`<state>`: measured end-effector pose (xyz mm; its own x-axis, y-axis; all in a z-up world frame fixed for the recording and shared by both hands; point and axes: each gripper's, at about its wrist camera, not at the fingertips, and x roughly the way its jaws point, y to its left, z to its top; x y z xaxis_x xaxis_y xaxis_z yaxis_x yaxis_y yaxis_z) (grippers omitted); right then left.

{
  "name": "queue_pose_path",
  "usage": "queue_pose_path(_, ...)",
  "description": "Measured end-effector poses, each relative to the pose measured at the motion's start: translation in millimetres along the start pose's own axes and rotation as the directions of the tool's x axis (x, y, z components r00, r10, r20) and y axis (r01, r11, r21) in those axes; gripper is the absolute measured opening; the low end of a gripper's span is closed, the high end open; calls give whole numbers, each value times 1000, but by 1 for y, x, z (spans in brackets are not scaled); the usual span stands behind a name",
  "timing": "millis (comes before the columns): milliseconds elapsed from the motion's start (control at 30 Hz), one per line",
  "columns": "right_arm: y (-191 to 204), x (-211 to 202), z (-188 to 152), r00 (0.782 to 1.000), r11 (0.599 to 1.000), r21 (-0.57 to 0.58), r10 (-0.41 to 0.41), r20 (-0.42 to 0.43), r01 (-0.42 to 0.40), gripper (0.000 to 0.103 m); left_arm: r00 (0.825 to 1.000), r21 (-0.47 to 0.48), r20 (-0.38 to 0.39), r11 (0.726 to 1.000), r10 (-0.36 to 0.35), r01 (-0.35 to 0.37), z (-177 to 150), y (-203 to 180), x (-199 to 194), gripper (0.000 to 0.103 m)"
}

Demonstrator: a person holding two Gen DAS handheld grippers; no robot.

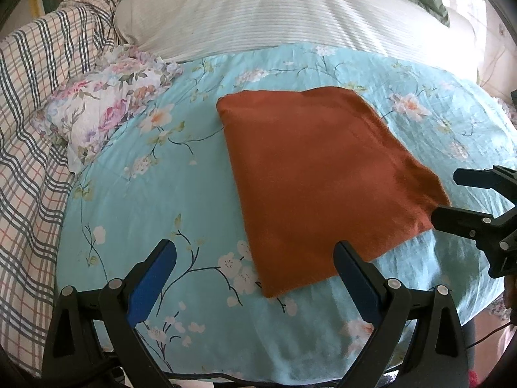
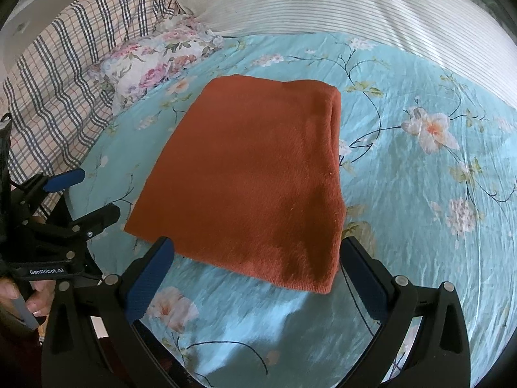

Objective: Fold small clothes

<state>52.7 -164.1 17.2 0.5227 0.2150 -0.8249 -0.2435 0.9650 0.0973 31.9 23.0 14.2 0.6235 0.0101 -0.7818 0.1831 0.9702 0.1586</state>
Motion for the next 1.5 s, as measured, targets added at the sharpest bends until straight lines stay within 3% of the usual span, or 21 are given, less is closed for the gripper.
queue_pose_path(1500, 4, -16, -10, 1000, 1000, 16, 9, 20, -10, 102, 1000, -13, 24, 1000, -13, 13, -6, -6, -17, 98)
